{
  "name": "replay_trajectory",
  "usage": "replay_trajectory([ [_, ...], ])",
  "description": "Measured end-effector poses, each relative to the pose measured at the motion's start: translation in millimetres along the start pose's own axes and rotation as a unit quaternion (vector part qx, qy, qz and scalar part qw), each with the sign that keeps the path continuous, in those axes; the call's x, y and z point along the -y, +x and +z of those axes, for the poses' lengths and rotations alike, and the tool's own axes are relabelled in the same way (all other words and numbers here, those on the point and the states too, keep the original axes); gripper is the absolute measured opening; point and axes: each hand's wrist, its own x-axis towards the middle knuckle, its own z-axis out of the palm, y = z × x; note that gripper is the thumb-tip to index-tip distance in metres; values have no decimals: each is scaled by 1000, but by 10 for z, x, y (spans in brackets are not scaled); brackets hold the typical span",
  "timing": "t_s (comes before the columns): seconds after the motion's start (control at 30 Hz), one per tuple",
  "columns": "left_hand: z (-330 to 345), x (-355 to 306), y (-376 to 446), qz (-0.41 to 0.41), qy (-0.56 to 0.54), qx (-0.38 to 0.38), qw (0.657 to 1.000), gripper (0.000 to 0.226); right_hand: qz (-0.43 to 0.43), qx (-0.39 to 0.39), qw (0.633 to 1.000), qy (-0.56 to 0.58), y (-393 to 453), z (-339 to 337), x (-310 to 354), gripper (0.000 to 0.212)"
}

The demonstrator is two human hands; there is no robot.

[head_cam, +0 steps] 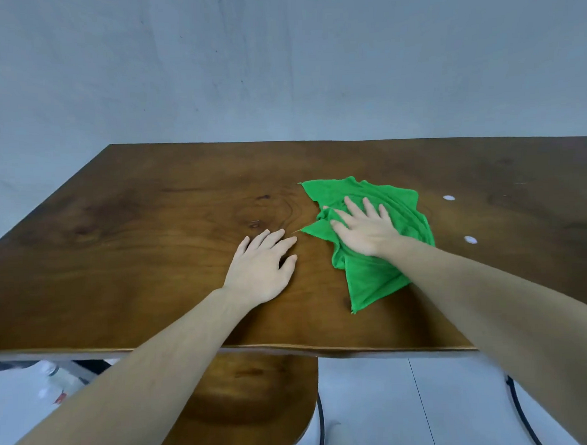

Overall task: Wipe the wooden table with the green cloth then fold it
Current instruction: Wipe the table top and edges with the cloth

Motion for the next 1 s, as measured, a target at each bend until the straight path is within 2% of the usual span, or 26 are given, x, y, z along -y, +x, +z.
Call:
replay_trajectory([
  [0.17, -4, 19, -134, -5, -4, 4, 1000, 49, -106, 9, 994, -34, -670, 166, 453, 84],
  [0.33, -10, -110, -261, 9, 9, 22, 1000, 49, -187, 2, 982, 11, -1214, 242, 176, 66],
  [0.43, -2, -256, -330, 28, 10, 30, 999, 51, -164, -8, 986, 17, -1356, 261, -137, 60],
  [0.53, -2, -336, -404, 42, 15, 29, 999, 52, -79, -26, 996, 16, -1480, 289, -390, 63],
  [0.7, -4, -345, -497, 54, -5, 9, 998, 45, 2, -16, 1000, 19, -1552, 331, -167, 62],
  [0.87, -43, -336, -552, 42, -44, -30, 998, 35, -90, -13, 996, -11, -1527, 404, 449, 69],
  [1.0, -29, -372, -540, 46, -44, -21, 998, 39, -150, -15, 988, -26, -1555, 394, 373, 72],
])
